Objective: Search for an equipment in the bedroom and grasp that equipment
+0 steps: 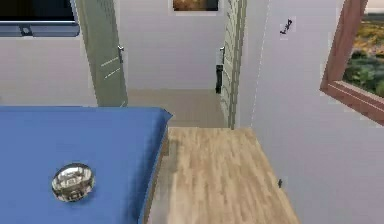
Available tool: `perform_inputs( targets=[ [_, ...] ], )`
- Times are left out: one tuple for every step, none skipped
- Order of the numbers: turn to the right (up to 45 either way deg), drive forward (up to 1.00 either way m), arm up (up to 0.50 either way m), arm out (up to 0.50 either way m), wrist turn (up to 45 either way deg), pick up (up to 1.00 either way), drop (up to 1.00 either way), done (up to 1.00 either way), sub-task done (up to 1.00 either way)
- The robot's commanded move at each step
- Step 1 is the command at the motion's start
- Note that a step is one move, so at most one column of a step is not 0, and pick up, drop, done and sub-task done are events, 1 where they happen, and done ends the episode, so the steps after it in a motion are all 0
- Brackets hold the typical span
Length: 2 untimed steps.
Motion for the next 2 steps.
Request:
perform_inputs(
  targets=[
    [-30.0,0.00,0.00,0.00,0.0,0.00,0.00,0.00,0.00],
    [0.0,0.50,0.00,0.00,0.0,0.00,0.00,0.00,0.00]
  ],
)
